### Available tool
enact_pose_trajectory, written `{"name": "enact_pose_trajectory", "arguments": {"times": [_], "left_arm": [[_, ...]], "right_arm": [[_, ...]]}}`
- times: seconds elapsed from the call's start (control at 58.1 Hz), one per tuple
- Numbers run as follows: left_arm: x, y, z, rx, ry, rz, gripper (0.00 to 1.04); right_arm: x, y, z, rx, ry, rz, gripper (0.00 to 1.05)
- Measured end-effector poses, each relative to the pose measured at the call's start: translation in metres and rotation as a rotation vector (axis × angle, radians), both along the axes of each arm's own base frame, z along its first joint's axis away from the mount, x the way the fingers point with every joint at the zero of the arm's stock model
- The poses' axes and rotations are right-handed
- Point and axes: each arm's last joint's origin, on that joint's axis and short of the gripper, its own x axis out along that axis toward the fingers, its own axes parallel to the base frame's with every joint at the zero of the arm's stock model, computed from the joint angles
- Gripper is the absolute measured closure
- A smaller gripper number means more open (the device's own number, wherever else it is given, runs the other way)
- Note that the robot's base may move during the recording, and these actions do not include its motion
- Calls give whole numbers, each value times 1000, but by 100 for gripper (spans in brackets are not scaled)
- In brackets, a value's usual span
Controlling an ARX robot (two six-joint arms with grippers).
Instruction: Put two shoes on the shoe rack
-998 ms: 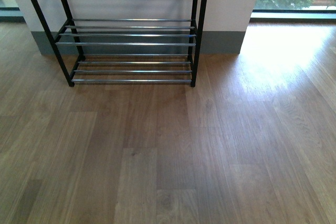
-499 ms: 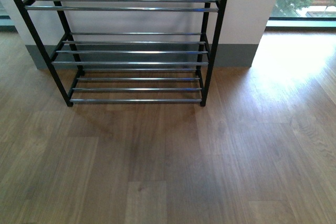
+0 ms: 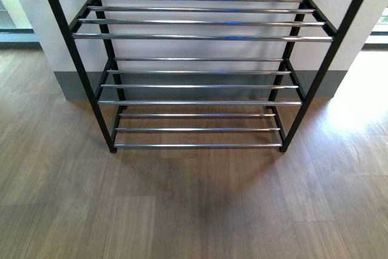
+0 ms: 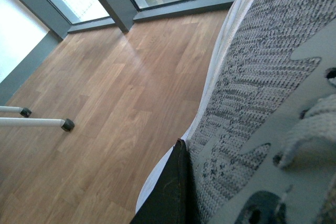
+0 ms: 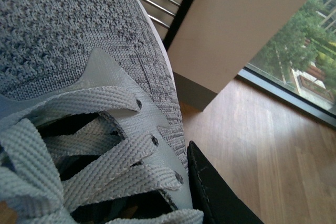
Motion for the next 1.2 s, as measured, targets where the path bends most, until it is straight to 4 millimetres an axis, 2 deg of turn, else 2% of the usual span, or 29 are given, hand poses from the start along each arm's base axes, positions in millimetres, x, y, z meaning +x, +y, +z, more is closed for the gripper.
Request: {"name": "enact_pose_trajectory", "arguments": {"times": [1.205], "left_arm": [[0, 0, 0, 2, 3, 4, 103]], "right_arm": [[0, 0, 0, 1, 1, 1, 103]]}}
